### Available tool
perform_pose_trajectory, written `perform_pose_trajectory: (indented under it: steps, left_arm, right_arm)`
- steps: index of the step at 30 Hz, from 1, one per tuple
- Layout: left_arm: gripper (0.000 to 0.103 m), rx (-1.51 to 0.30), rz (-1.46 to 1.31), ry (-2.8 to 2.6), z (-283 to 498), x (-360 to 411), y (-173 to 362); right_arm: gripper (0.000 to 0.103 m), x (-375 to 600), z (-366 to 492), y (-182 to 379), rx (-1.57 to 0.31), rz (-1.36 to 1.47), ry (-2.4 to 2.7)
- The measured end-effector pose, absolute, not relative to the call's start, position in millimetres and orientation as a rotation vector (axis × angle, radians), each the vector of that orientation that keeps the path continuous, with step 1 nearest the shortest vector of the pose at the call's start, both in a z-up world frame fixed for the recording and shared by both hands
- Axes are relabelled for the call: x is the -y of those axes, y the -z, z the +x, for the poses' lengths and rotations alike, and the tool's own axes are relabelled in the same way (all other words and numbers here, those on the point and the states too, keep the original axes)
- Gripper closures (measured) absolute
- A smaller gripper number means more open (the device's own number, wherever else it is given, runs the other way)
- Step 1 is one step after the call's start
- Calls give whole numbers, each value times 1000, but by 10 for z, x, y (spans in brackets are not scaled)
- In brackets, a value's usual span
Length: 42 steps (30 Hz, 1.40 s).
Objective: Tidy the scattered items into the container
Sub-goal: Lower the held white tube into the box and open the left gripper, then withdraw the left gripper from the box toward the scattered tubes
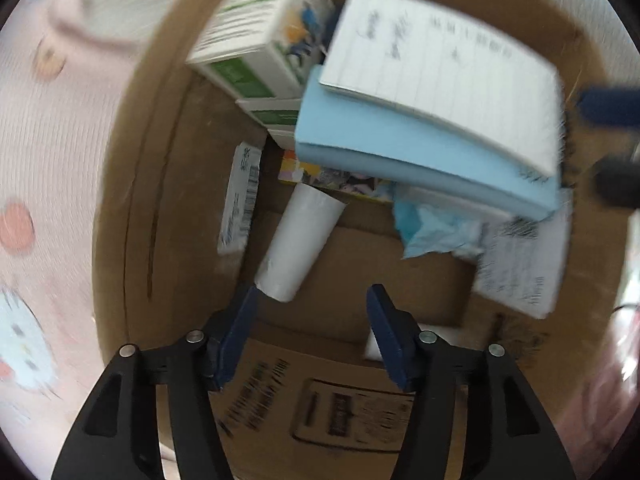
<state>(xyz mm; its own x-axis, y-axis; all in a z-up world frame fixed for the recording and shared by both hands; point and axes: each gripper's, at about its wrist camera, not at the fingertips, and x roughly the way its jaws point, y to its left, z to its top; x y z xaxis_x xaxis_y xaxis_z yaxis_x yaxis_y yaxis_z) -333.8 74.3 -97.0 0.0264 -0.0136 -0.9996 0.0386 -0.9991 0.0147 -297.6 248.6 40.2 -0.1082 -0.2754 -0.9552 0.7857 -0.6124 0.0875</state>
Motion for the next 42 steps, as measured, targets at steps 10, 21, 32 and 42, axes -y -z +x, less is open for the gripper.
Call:
perform_pose_trajectory:
  steps: [10,21,32,42]
  left_arm:
    - [39,223,2383,2073,-3714,-850,1528]
    - [38,315,2415,2147,-3692,-865,1748]
    - [34,541,2507,2061,-3402,-849,1790]
    - [34,246,2460,2117,-3310,-582,1372]
  right_arm:
    - [86,-2681,-3178,-615,-602,1322,1846]
    - [86,-2795,-3236,-683,-740,1290,1892]
    - [86,-2858,-3228,-629,-765,1266,1822]
    - [86,-2946,-3286,-668,-730,1295,1768]
